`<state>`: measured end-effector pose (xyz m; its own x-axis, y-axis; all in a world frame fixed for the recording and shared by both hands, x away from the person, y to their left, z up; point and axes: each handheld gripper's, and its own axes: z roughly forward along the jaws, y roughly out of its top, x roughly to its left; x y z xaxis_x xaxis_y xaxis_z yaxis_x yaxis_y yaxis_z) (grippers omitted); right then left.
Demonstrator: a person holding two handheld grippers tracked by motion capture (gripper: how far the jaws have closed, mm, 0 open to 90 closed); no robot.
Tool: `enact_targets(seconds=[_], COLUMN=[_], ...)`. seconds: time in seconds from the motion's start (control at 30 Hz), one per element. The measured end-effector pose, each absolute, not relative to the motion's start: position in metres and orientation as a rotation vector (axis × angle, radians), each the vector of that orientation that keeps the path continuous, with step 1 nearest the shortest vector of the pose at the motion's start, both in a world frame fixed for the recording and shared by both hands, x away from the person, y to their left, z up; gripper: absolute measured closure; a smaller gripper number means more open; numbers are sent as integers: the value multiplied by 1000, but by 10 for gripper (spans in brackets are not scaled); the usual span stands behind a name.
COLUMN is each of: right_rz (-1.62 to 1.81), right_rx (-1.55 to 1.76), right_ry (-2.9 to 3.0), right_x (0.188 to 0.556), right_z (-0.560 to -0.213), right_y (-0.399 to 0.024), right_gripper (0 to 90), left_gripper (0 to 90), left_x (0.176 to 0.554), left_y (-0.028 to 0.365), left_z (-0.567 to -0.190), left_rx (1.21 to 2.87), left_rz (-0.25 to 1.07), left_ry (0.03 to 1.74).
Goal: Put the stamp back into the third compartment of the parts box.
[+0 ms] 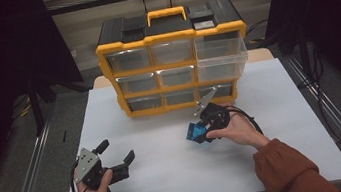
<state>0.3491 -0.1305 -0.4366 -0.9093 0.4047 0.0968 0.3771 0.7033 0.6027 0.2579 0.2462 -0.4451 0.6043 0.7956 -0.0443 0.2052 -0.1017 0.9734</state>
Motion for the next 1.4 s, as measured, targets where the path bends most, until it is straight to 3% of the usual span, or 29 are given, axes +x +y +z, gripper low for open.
enact_targets(seconds=[0.57,1.0,1.4], right_rz=[1181,1269,1287], right_rx=[611,639,560], right_ry=[2778,2740,2693], right_x=[318,310,309], right_z=[-402,-382,-340], right_y=[-152,-160,-166], right_gripper=[424,424,424], left_gripper=[37,37,36], left_x=[259,258,258], left_y=[248,248,247], left_z=[-445,-444,-445], left_rx=[1631,1618,1623], left_rz=[624,624,621], left_ry=[860,855,850])
